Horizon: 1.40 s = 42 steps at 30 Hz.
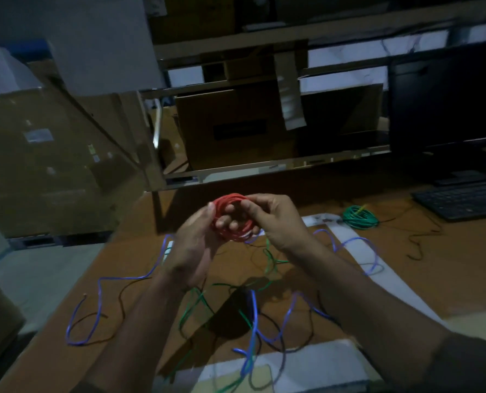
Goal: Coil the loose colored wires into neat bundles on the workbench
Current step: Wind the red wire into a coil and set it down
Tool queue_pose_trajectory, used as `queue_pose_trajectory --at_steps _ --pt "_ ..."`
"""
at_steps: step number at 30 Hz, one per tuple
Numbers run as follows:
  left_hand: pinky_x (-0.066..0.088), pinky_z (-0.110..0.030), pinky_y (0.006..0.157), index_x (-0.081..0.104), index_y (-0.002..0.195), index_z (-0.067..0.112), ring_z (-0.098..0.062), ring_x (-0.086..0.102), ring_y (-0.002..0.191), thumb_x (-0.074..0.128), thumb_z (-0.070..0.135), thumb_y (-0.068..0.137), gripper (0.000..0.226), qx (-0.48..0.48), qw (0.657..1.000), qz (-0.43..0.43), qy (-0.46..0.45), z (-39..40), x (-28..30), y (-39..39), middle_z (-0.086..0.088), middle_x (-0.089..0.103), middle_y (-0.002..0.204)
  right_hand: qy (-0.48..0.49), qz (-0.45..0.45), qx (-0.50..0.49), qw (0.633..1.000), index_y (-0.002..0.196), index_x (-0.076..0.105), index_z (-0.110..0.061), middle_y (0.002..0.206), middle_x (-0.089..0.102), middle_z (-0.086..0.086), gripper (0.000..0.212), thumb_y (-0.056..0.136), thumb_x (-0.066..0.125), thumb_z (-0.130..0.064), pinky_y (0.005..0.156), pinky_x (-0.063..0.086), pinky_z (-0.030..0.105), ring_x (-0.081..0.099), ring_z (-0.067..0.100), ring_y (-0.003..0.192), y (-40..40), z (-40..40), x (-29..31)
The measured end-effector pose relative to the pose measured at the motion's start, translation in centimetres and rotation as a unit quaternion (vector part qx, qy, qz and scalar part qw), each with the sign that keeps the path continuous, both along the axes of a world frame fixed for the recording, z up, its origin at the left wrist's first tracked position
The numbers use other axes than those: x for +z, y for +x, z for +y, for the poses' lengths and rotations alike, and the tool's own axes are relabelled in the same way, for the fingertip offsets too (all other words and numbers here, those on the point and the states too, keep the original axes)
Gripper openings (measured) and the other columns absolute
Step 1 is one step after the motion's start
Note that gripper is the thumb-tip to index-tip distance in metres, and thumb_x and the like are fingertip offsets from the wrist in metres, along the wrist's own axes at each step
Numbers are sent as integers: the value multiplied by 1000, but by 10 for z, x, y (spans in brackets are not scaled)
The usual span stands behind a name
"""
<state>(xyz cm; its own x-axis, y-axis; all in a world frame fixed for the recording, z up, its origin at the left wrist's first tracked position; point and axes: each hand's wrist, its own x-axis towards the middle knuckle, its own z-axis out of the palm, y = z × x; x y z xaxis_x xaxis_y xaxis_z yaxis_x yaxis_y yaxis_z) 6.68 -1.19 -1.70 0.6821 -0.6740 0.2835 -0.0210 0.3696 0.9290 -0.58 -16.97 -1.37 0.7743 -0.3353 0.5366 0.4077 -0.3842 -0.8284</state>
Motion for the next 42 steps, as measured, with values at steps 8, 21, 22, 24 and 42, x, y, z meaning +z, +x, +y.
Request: queue_pose_trajectory --at_steps 8,21,22,24,42 --pt "56 -34 81 70 81 26 -14 57 73 47 49 99 38 -67 995 -57 57 -20 18 -52 8 50 66 90 16 -4 996 120 68 0 79 63 1 28 105 55 -18 49 38 19 50 6 57 -73 -10 0" --pt "46 -35 87 58 92 22 0 62 68 34 36 110 33 -19 996 -59 59 -94 5 -165 17 63 61 97 62 -96 989 111 72 -13 103 75 8 38 106 47 -42 73 59 36 71 24 99 -168 -75 -23" --pt "45 -34 87 58 92 23 -2 61 71 35 38 110 33 -12 997 -51 64 -100 0 -168 18 62 61 106 66 -133 983 108 72 -15 102 75 7 34 106 50 -41 72 59 35 71 24 100 -172 -86 -31" --pt "43 -36 89 58 91 24 -11 58 79 38 43 109 33 -6 997 -28 71 -110 -9 -172 17 58 60 80 98 -251 960 104 71 -20 97 74 0 19 102 59 -34 72 61 33 70 22 94 -180 -113 -51" --pt "44 -48 113 60 128 19 -22 60 116 46 56 101 49 -10 994 -24 103 -172 -24 -149 0 68 107 -171 347 -472 792 83 66 -21 81 65 1 18 94 68 -34 68 61 42 63 22 76 -160 -208 -69"
